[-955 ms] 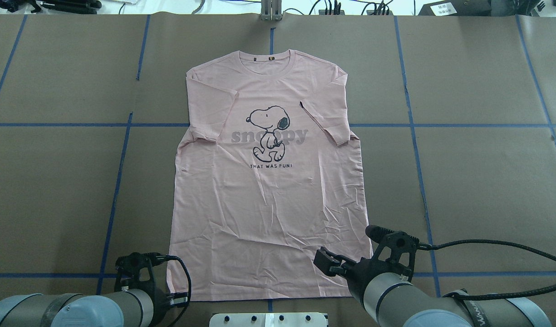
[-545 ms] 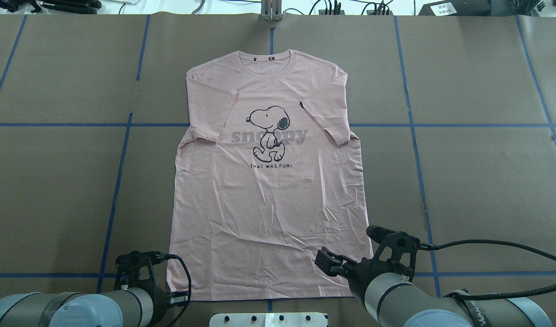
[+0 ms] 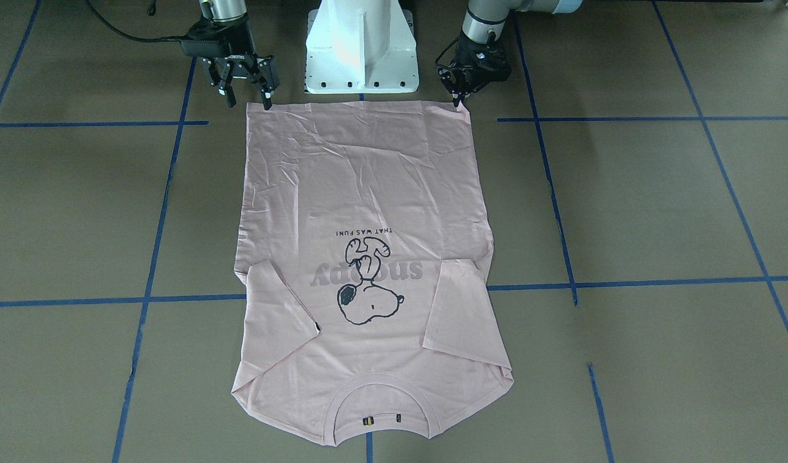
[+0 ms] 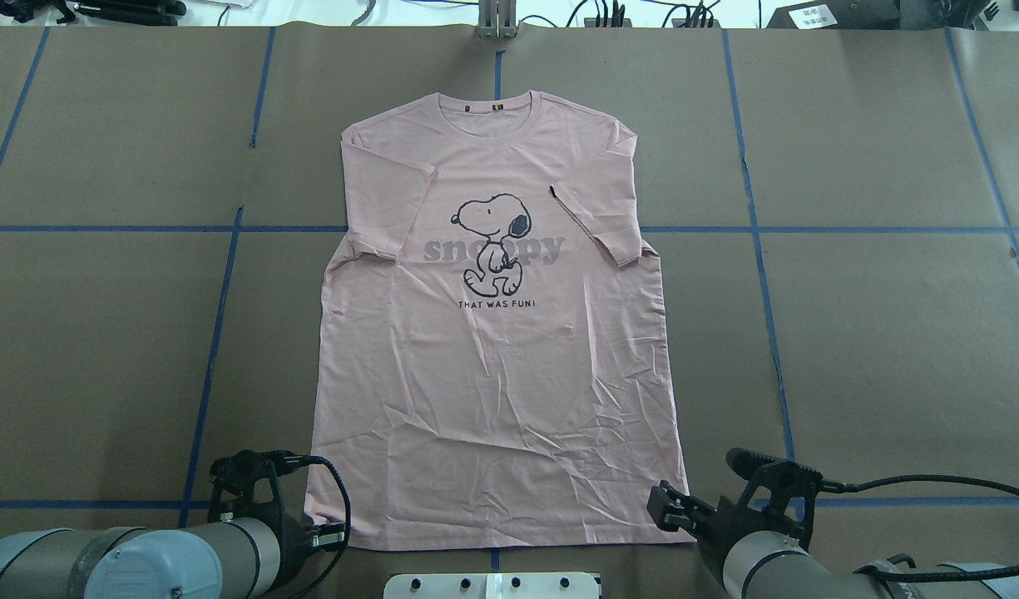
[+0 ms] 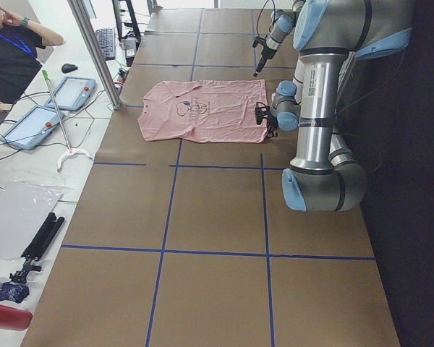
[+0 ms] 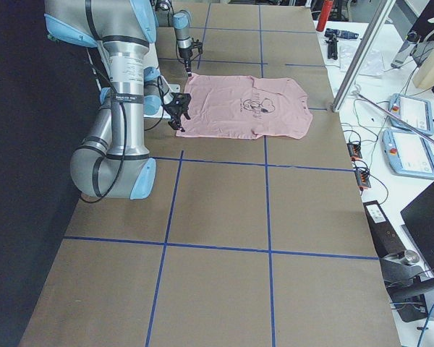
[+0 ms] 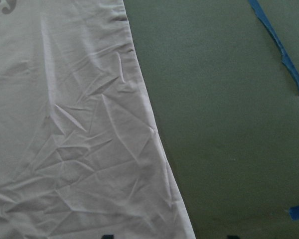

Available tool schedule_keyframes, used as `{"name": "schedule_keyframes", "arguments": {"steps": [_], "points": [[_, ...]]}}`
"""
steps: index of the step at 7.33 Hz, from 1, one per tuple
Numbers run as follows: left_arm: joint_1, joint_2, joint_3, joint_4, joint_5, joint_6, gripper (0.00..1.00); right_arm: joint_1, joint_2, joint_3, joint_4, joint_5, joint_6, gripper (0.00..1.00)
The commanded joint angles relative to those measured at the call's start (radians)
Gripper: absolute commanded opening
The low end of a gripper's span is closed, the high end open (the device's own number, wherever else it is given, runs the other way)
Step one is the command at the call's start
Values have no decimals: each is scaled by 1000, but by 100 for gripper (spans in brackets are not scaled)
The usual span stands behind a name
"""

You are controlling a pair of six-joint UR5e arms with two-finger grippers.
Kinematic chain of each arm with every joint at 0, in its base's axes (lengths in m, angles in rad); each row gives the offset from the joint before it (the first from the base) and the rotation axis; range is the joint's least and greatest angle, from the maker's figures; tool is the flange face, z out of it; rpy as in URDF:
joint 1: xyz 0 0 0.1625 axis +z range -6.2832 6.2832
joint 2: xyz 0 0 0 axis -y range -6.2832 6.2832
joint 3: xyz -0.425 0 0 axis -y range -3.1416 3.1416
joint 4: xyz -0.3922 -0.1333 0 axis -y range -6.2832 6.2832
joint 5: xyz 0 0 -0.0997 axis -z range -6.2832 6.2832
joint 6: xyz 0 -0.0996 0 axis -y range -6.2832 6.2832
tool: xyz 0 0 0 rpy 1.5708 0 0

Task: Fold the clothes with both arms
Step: 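Grasp the hem corners with both grippers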

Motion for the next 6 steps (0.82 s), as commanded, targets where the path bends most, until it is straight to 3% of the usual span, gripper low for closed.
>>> {"name": "schedule_keyframes", "arguments": {"steps": [1, 6], "points": [[-5, -14, -1, 0, 0, 0, 0, -30, 11, -34, -4, -8, 33, 67], [-4, -31, -1, 0, -5, 0, 0, -41, 63, -117, -8, -8, 35, 67]]}}
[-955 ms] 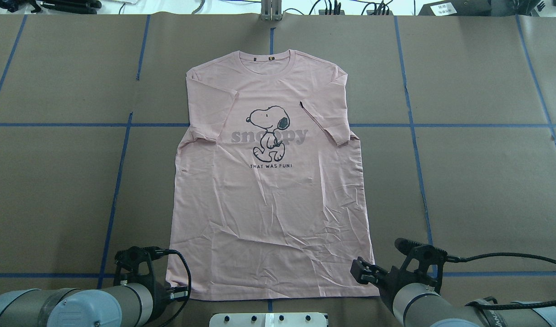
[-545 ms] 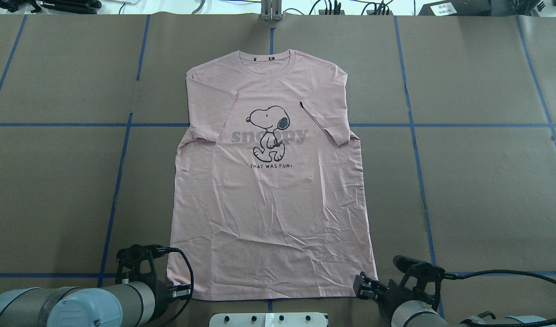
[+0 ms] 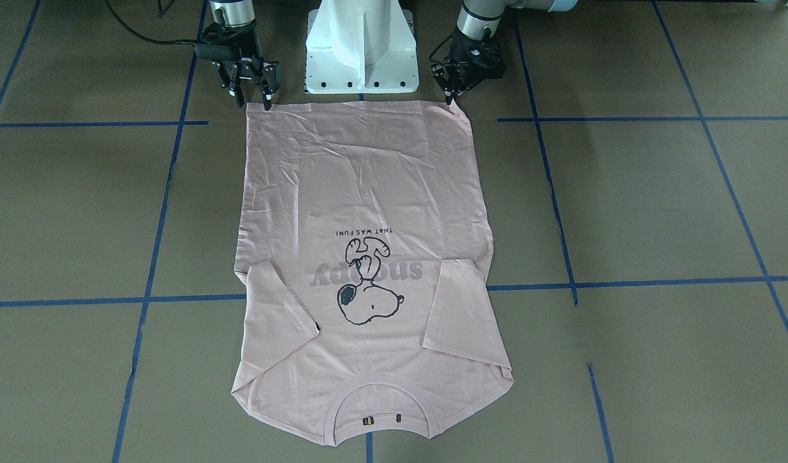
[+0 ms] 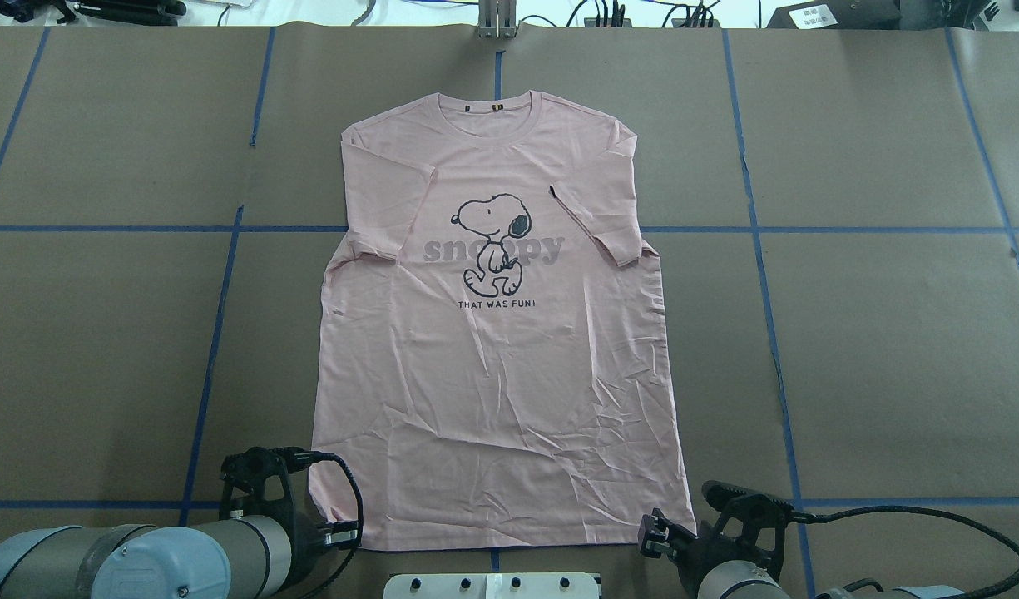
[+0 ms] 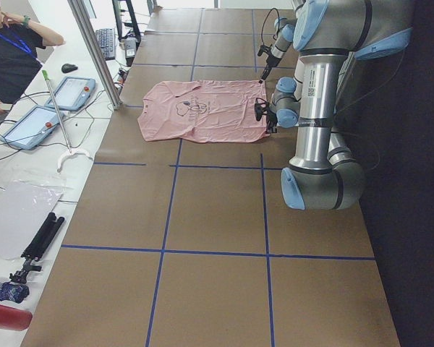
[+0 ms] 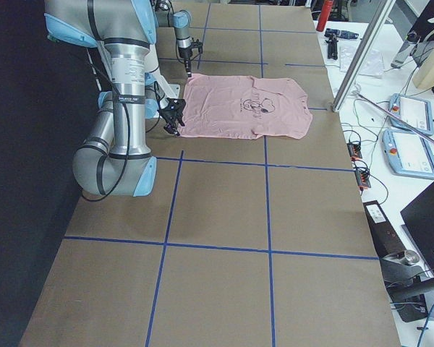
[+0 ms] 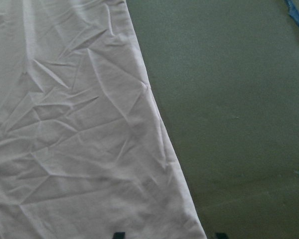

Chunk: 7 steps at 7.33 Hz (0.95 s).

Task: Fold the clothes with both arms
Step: 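Grasp the hem corners with both grippers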

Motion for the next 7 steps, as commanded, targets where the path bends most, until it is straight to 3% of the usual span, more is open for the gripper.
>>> {"name": "schedule_keyframes", "arguments": {"steps": [1, 5, 6, 7], "points": [[-1, -2, 1, 0, 1, 0, 0, -3, 6, -17, -2, -2, 1, 67], [2, -7, 2, -2, 0, -6, 0, 5, 1, -7, -5, 1, -2, 67], [2, -5, 2, -2, 1, -6, 0, 5, 4, -7, -4, -5, 2, 37], [2, -5, 2, -2, 1, -6, 0, 5, 6, -7, -4, -5, 14, 0]]}}
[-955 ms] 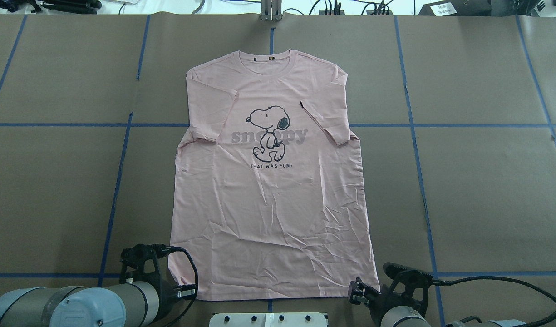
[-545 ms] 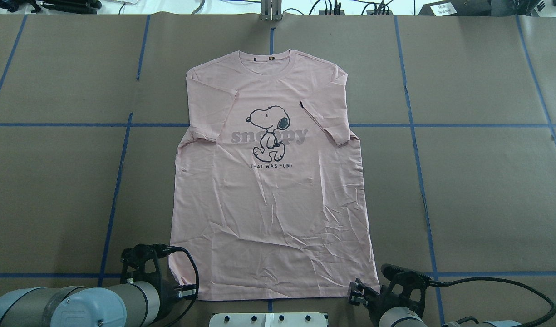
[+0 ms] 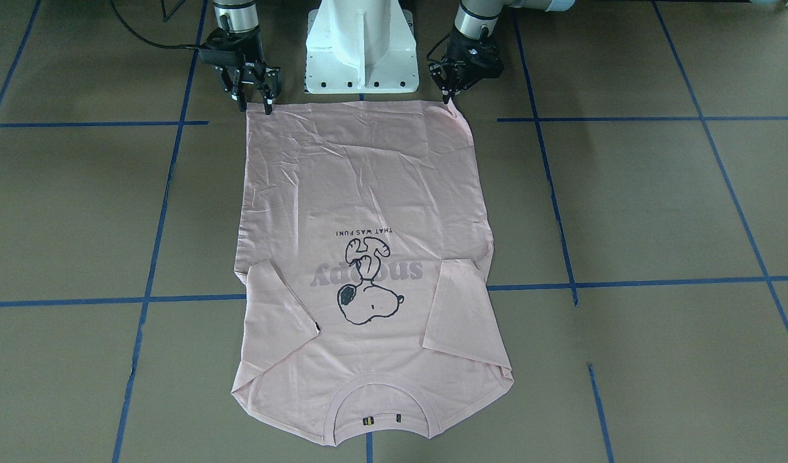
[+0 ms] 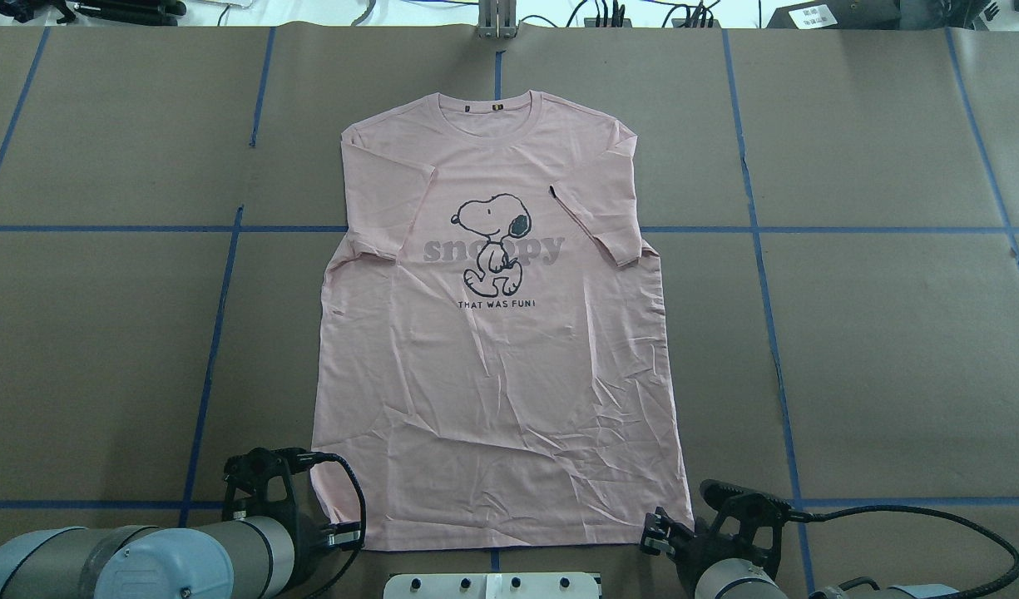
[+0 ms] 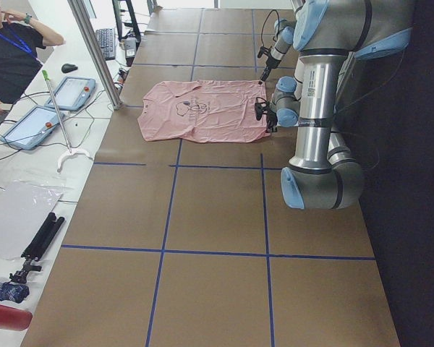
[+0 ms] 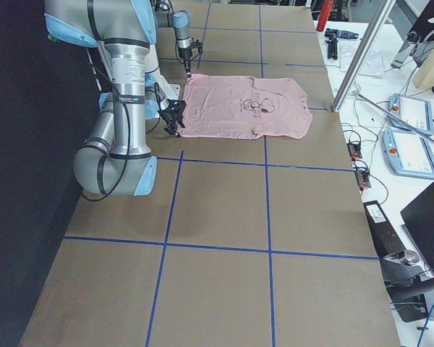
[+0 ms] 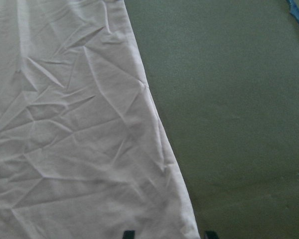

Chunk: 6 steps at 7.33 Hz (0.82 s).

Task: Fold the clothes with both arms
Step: 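Grasp the hem corners with both grippers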

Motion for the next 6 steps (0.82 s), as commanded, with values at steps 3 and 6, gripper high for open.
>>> {"name": "schedule_keyframes", "arguments": {"steps": [3, 6], "points": [[0, -1, -3, 0, 1, 0, 0, 0, 2, 2, 0, -4, 16, 0], [-3, -27, -24, 9, 1, 4, 0, 6, -7, 40, -1, -68, 2, 0]]}}
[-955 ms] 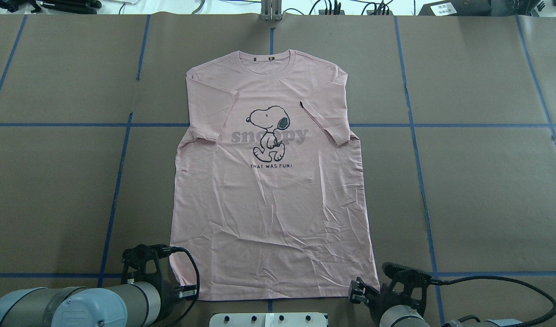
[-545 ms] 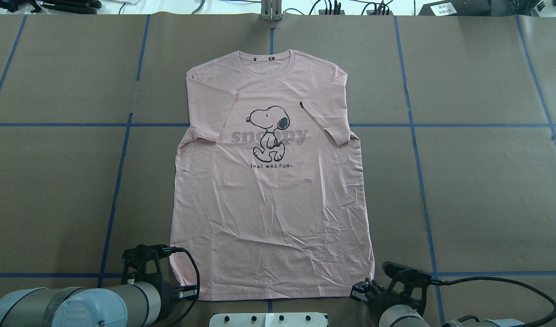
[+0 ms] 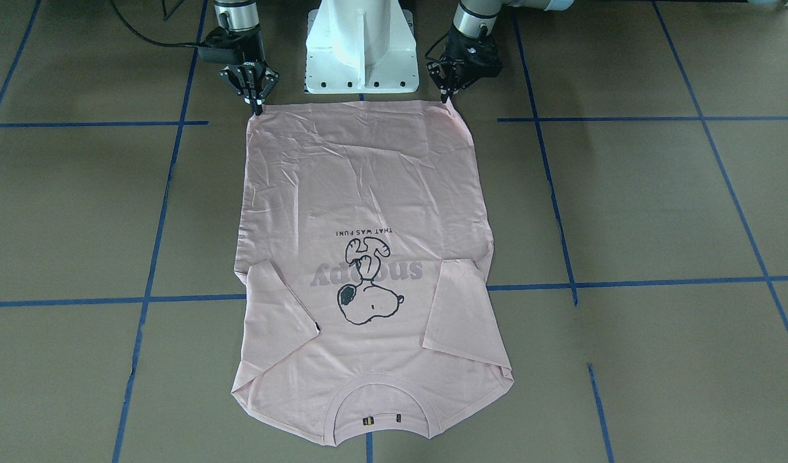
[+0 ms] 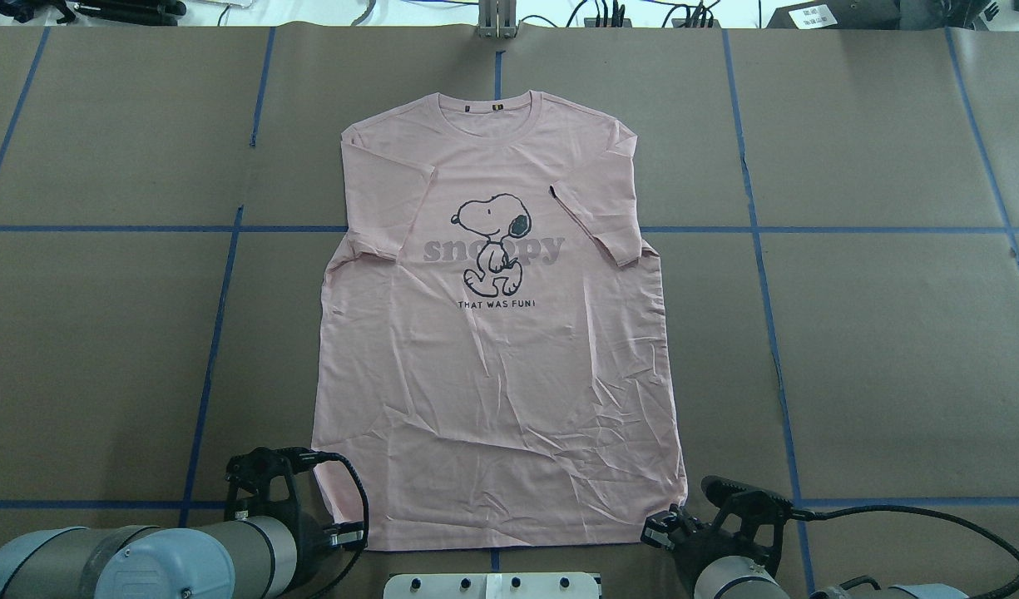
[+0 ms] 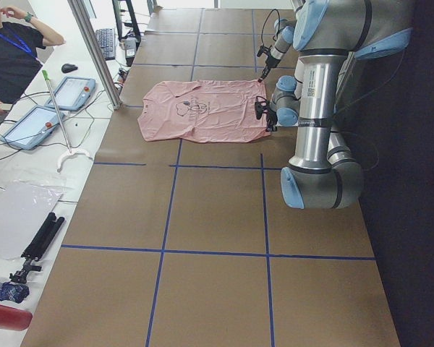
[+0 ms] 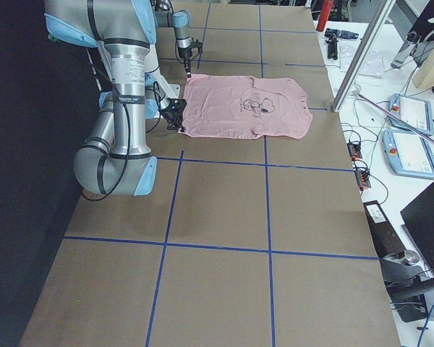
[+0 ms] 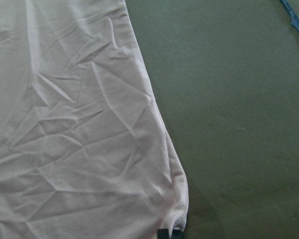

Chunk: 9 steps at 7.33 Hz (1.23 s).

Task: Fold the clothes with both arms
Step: 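Grasp the hem corners with both grippers, then lift the hem with both grippers and fold it toward the collar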

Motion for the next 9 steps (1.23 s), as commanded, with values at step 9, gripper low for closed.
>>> {"name": "schedule_keyframes", "arguments": {"steps": [9], "points": [[-177, -213, -509, 394, -307, 134, 0, 76, 322, 537, -679, 214, -178, 0]]}}
